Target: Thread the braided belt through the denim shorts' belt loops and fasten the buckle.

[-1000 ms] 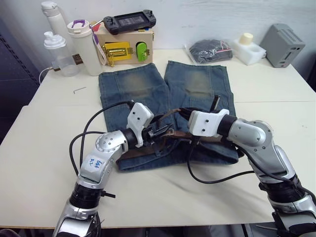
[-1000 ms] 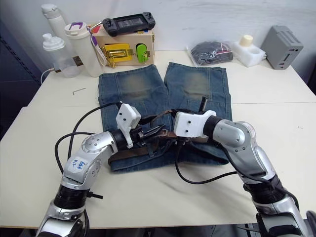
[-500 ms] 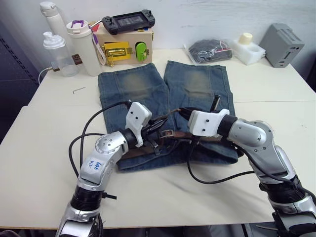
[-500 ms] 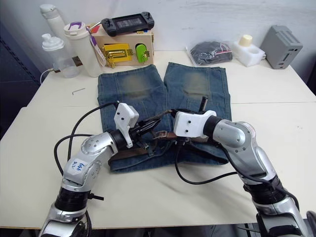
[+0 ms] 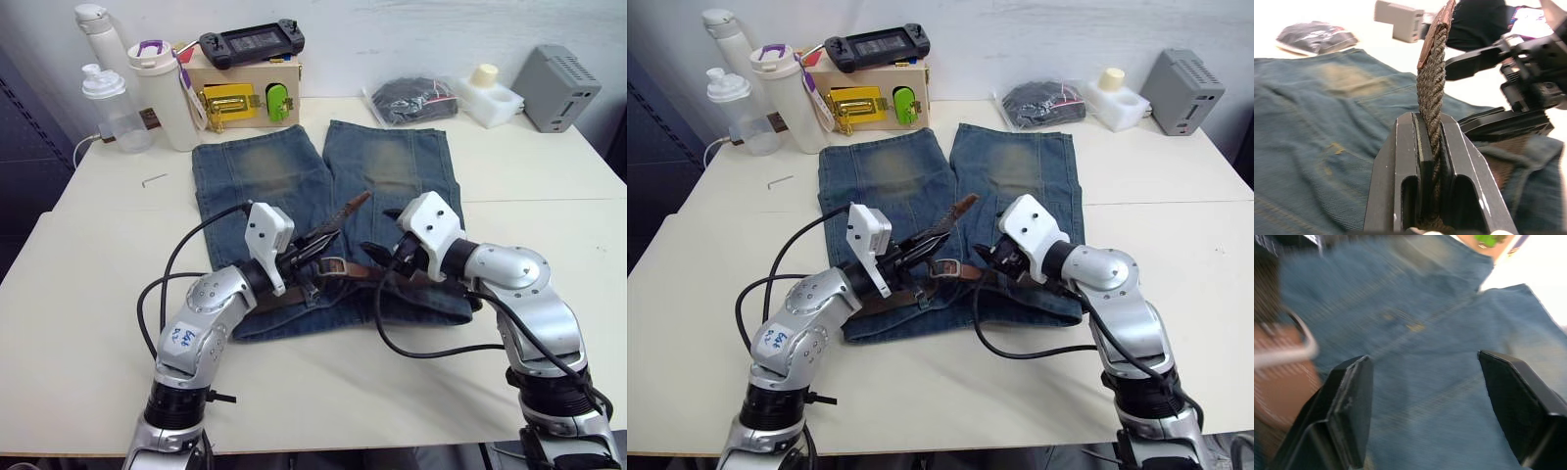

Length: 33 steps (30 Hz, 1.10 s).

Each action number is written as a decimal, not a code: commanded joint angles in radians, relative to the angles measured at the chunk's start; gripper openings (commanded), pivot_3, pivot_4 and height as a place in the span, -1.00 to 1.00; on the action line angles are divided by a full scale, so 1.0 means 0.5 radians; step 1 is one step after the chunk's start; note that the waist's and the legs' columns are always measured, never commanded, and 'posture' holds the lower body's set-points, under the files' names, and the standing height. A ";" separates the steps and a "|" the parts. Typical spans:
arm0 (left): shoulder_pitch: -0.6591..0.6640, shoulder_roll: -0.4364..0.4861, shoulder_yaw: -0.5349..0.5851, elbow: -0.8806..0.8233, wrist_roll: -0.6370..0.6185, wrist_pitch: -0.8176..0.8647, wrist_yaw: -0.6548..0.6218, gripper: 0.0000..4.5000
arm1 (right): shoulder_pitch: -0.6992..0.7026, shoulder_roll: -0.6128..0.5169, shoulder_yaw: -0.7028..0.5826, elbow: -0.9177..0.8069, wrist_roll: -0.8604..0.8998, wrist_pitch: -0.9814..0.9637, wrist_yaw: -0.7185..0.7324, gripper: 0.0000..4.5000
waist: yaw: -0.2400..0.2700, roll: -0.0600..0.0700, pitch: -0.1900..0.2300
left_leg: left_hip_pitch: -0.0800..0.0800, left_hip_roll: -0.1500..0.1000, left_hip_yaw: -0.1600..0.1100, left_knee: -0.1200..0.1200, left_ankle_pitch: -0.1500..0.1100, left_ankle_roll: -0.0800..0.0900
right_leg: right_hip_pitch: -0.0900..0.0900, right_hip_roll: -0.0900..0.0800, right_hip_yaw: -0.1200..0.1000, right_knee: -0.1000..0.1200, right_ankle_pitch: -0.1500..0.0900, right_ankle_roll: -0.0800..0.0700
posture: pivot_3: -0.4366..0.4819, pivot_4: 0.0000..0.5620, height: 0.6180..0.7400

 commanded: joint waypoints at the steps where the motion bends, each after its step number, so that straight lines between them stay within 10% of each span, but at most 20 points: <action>1: -0.002 0.008 -0.008 -0.079 -0.013 -0.064 -0.010 -1.00 | -0.034 0.029 0.019 -0.179 0.177 0.181 -0.009 -0.42 | 0.003 0.000 0.000 | 0.000 0.000 0.000 0.001 0.000 0.000 | 0.001 0.000 0.000 -0.001 0.000 0.000 | -0.05 -0.47 -0.56; 4: 0.000 0.013 -0.013 -0.079 -0.007 -0.075 -0.009 -1.00 | -0.022 0.025 0.092 -0.241 0.254 0.292 -0.037 -0.97 | 0.007 0.000 0.000 | 0.000 0.000 -0.001 0.002 0.000 0.000 | 0.003 0.000 0.000 -0.003 0.000 0.000 | -0.05 -0.47 -0.56; 19: 0.139 0.138 0.153 -0.151 -0.039 -0.080 0.003 -1.00 | 0.186 -0.051 0.548 -0.023 0.148 0.346 -0.268 -0.97 | 0.000 -0.001 -0.001 | 0.004 0.000 0.001 -0.001 0.000 0.000 | 0.004 0.000 0.000 -0.004 0.000 0.000 | -0.05 -0.47 -0.56; 33: 0.331 0.191 0.195 -0.164 -0.030 -0.153 0.079 -1.00 | 0.059 -0.019 0.097 -0.157 0.541 0.488 -0.269 -0.97 | 0.003 -0.001 -0.001 | 0.005 0.000 0.002 -0.002 0.000 0.000 | 0.005 0.000 0.001 -0.005 0.000 0.000 | -0.05 -0.47 -0.56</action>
